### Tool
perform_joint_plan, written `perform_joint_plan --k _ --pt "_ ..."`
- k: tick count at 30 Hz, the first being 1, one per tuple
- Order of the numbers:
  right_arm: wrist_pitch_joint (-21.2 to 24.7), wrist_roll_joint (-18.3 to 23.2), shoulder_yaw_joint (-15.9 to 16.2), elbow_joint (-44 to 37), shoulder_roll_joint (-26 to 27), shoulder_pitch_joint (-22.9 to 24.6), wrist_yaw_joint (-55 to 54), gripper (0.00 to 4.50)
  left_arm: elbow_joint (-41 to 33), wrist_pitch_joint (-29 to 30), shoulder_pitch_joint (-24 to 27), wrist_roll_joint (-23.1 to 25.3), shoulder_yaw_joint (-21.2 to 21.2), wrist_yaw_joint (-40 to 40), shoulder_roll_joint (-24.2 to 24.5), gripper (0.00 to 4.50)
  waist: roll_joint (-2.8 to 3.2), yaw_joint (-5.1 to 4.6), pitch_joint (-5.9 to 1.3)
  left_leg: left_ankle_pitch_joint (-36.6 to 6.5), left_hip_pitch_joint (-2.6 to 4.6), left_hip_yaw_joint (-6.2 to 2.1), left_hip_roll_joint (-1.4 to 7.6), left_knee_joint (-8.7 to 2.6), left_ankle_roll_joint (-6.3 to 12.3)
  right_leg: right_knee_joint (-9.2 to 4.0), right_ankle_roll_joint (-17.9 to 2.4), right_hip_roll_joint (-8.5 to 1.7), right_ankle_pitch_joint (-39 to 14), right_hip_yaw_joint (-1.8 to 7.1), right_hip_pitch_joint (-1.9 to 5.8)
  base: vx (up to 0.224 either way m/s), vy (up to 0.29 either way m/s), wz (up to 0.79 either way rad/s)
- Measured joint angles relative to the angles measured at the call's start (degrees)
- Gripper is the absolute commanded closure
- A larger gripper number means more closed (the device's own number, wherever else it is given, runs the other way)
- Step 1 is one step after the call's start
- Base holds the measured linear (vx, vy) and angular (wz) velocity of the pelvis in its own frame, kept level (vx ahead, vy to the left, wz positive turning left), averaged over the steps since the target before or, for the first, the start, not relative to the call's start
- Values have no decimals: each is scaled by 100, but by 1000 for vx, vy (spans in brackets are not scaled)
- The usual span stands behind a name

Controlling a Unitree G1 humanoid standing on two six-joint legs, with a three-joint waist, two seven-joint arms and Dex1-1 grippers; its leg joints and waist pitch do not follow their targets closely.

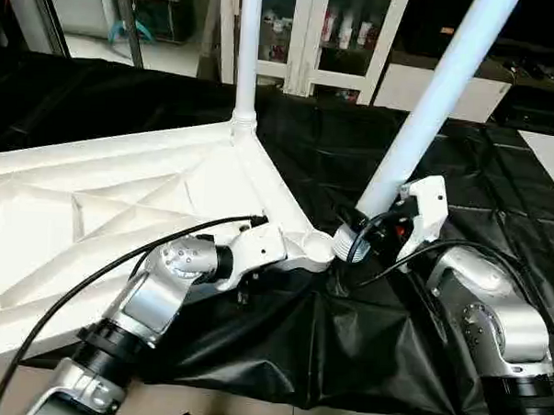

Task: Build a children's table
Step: Rotate table base

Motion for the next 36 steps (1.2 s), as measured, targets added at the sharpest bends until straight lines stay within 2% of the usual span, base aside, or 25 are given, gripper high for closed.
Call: perform_joint_plan --k 4,9,15,18,21,22,25,27,29,31,32,36 --pt "88 18 6 -59 0 63 19 265 -27 18 8 3 -21 -32 49 243 -2 -5 -1 1 5 1 0 3 -2 6 0 0 0 2 2 0 0 0" --pt "90 134 3 -63 38 63 21 265 85 -2 -13 -12 -6 146 -15 243 1 1 -2 3 10 1 1 12 -6 21 0 0 0 3 5 0 0 0" --pt "89 195 0 -260 71 63 108 265 132 436 -130 -44 -4 121 13 243 3 -14 -2 10 19 1 3 12 -39 28 1 1 23 5 6 0 0 0" --pt "89 199 0 -260 72 63 122 265 114 630 -142 -85 26 66 48 278 4 -23 -3 15 25 1 3 12 -47 28 -2 1 31 8 7 0 0 0" --pt "86 202 2 -258 107 63 131 265 43 808 -145 -165 28 -26 152 288 4 -22 -3 17 26 1 4 12 -49 29 -1 2 32 8 7 0 0 0" --pt "85 202 3 -258 112 63 133 265 10 849 -145 -165 17 -50 180 315 4 -20 -3 17 25 1 4 11 -49 29 -1 2 32 8 7 0 0 0" --pt "80 202 5 -228 116 30 145 265 -70 1042 -144 -164 16 -33 219 323 4 -20 -3 17 25 1 4 11 -49 30 -2 2 32 9 7 0 0 0" --pt "78 201 5 -211 117 -44 148 265 -103 1136 -144 -163 18 -32 237 359 4 -27 -3 18 27 1 4 11 -50 31 -3 3 34 9 7 0 0 0" --pt "50 201 5 -212 116 -90 162 265 -165 1223 -135 -160 18 -36 285 363 3 -20 -3 19 28 1 7 11 -52 31 -3 5 34 8 7 0 0 0" --pt "44 201 9 -204 120 -89 202 265 -231 1247 -107 -160 16 -44 371 379 4 -16 -3 19 26 1 7 11 -51 29 -3 5 34 8 7 0 0 0" --pt "44 201 9 -185 125 -90 214 265 -254 1247 -98 -159 9 -45 392 405 4 -14 -3 19 25 1 7 11 -51 28 -3 5 34 8 7 0 0 0" --pt "41 201 19 -86 182 -124 248 265 -287 1146 -48 -155 -22 -15 397 415 3 -8 -4 19 28 1 6 11 -52 30 -3 5 34 8 8 0 0 0"
